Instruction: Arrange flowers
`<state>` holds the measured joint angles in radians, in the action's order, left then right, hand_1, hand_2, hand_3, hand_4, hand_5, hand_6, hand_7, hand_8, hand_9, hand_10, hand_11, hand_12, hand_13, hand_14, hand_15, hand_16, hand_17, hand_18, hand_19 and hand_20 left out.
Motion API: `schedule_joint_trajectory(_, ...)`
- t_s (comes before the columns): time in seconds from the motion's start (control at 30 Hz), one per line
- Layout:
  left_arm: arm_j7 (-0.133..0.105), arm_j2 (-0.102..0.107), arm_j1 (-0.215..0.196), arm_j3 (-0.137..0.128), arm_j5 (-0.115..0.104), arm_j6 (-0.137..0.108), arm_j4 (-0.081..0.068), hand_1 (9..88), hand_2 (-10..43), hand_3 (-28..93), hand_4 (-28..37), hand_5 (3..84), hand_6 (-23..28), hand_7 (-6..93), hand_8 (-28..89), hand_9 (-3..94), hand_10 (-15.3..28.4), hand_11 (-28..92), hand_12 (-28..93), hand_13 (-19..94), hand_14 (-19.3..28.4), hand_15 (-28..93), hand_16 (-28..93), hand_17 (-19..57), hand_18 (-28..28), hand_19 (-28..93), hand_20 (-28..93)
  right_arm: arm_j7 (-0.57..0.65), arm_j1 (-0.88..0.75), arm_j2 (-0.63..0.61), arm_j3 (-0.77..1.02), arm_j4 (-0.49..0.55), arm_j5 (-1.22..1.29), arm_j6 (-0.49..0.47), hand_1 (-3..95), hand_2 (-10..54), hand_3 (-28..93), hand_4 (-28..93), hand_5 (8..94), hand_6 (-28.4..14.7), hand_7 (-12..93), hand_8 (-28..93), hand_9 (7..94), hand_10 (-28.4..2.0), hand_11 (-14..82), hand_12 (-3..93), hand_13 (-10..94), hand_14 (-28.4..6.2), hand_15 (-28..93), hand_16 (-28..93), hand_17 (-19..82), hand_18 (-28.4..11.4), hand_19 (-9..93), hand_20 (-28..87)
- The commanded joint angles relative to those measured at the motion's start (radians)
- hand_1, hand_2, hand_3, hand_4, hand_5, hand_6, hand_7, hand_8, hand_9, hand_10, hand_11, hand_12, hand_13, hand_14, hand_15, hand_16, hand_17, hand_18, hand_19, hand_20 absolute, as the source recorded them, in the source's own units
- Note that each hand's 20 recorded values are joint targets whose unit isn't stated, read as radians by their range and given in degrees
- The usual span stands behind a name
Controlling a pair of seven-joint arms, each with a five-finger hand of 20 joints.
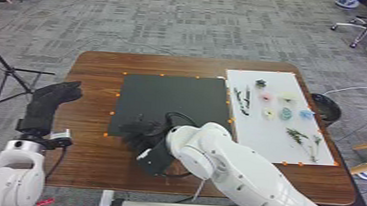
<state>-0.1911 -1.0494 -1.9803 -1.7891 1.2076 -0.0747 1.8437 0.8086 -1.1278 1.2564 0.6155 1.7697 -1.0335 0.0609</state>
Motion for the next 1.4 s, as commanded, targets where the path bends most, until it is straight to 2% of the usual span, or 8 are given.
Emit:
schedule_joint_trajectory(0.03, -0.001, -0.004, 0.012, 0.011, 0.000, 0.013, -0.006, 23.3, 7.8, 67, -28.3, 52.0, 2.2, 15.4, -7, 50.0, 14.4, 23, 15, 41, 18.5, 28, 1, 8.4, 12.1, 11, 19, -0.018, 0.015, 0.022, 0.015, -0.030, -0.030, 0.042, 25.9, 11.5, 48, -5, 51.1, -11.0, 3, -5, 49.5, -18.7, 5.5, 10.1, 86, -10.6, 37, 28, 62, -11.9, 84, 27)
schedule_joint_trajectory(0.4, -0.003, -0.010, -0.001, 0.001, 0.000, 0.015, 0.000, 23.2, 7.7, 67, -28.3, 52.0, 2.1, 15.4, -7, 49.9, 14.6, 23, 15, 41, 18.6, 28, 1, 8.4, 12.1, 11, 19, -0.027, 0.004, 0.015, 0.041, -0.009, 0.000, 0.065, 25.6, 11.4, 49, -5, 50.7, -11.0, 3, -5, 49.2, -18.6, 5.6, 9.9, 86, -10.5, 37, 28, 61, -12.0, 85, 26)
schedule_joint_trajectory(0.57, 0.001, -0.014, -0.019, -0.012, 0.000, 0.012, 0.009, 23.2, 7.8, 67, -28.3, 51.9, 2.1, 15.5, -7, 49.9, 14.6, 23, 15, 41, 18.6, 28, 1, 8.4, 12.1, 11, 19, -0.046, -0.027, -0.041, 0.070, 0.090, 0.112, 0.092, 25.5, 11.4, 49, -6, 51.8, -10.9, 3, -5, 51.0, -18.9, 6.2, 10.3, 87, -10.3, 37, 28, 62, -11.8, 85, 25)
schedule_joint_trajectory(0.8, 0.005, -0.028, -0.028, -0.019, -0.001, 0.012, 0.011, 23.1, 7.8, 67, -28.3, 51.9, 2.2, 15.4, -7, 50.0, 14.5, 23, 15, 41, 18.6, 28, 1, 8.4, 12.1, 11, 19, -0.080, -0.111, -0.190, 0.229, 0.267, 0.188, 0.047, 27.8, 8.2, 51, -5, 55.5, -9.9, 5, -4, 60.3, -20.6, 8.3, 13.8, 87, -9.7, 39, 29, 63, -11.2, 86, 25)
schedule_joint_trajectory(0.97, 0.003, -0.032, -0.037, -0.026, 0.001, 0.009, 0.019, 23.3, 7.8, 67, -28.3, 52.0, 2.1, 15.5, -7, 50.0, 14.5, 23, 15, 41, 18.6, 28, 1, 8.4, 12.1, 11, 19, -0.200, -0.232, -0.326, 0.403, 0.352, -0.193, -0.007, 33.6, -0.9, 56, -6, 61.6, -7.3, 12, -3, 68.2, -19.0, 13.1, 19.3, 86, -9.0, 40, 30, 61, -11.5, 87, 26)
schedule_joint_trajectory(1.13, -0.001, -0.040, -0.051, -0.034, 0.006, 0.006, 0.024, 24.2, 6.6, 68, -28.3, 52.0, 2.1, 15.5, -7, 50.0, 14.5, 23, 15, 41, 18.6, 28, 1, 8.4, 12.2, 11, 19, -0.294, -0.416, -0.440, 0.624, 0.394, -0.568, 0.029, 34.9, -9.0, 59, -9, 63.9, -6.4, 17, -3, 71.6, -17.5, 20.0, 23.4, 85, -7.6, 45, 32, 60, -12.0, 87, 30)
schedule_joint_trajectory(1.3, -0.010, -0.049, -0.067, -0.043, 0.009, -0.007, 0.034, 28.1, 2.7, 68, -27.8, 52.0, 2.1, 15.5, -7, 50.1, 14.4, 23, 15, 41, 18.6, 28, 1, 8.7, 12.2, 11, 19, -0.318, -0.608, -0.503, 0.827, 0.393, -0.808, 0.043, 35.6, -9.5, 58, -10, 65.5, -5.4, 21, -2, 73.7, -15.6, 25.9, 26.2, 86, -6.4, 47, 33, 60, -11.9, 89, 32)
schedule_joint_trajectory(1.4, -0.009, -0.052, -0.068, -0.043, 0.017, 0.000, 0.035, 29.1, 1.7, 67, -26.7, 52.0, 2.2, 15.6, -7, 50.1, 14.4, 23, 15, 41, 18.5, 28, 1, 8.8, 12.3, 12, 20, -0.321, -0.712, -0.522, 0.917, 0.377, -0.947, 0.067, 36.6, -9.5, 59, -11, 66.5, -5.0, 22, -3, 74.8, -14.4, 28.7, 27.4, 87, -5.6, 48, 33, 60, -11.7, 90, 33)
